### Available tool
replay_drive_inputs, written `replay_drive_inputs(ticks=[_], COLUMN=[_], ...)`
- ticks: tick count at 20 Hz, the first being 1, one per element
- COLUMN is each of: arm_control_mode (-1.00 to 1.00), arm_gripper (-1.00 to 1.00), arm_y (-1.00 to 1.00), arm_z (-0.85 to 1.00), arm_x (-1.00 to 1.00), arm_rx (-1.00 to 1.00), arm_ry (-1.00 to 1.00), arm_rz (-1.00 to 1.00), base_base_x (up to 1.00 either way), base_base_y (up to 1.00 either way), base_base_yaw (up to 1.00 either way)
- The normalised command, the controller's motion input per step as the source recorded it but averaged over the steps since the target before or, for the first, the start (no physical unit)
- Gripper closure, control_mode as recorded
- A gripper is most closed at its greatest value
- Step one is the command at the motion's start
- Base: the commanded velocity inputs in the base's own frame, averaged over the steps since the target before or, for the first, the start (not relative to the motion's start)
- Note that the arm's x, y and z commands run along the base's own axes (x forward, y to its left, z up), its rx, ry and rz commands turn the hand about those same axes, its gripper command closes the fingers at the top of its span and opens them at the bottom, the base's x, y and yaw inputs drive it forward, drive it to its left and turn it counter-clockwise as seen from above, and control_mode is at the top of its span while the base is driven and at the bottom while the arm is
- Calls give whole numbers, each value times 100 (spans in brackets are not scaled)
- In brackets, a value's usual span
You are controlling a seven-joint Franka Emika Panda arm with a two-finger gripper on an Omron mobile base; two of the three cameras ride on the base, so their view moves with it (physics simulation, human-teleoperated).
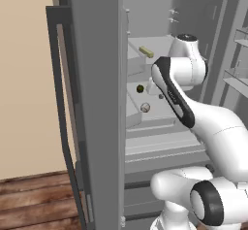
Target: Pick the egg and butter from the fridge and place them by the bowl for mixing.
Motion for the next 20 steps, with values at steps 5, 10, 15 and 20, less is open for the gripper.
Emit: replay_drive_inputs(ticks=[5, 10, 15, 20], arm_control_mode=[-100, -100, -100, -100], arm_gripper=[-100, -100, -100, -100], arm_y=[0, 0, 0, -10], arm_z=[-31, -44, -40, -16], arm_x=[0, 0, 8, 42], arm_rx=[-6, -12, -2, 3], arm_ry=[-16, -40, -33, -2], arm_rz=[0, 0, 0, -3], base_base_x=[0, 0, 0, 0], base_base_y=[0, 0, 0, 0], base_base_yaw=[0, 0, 0, 0])
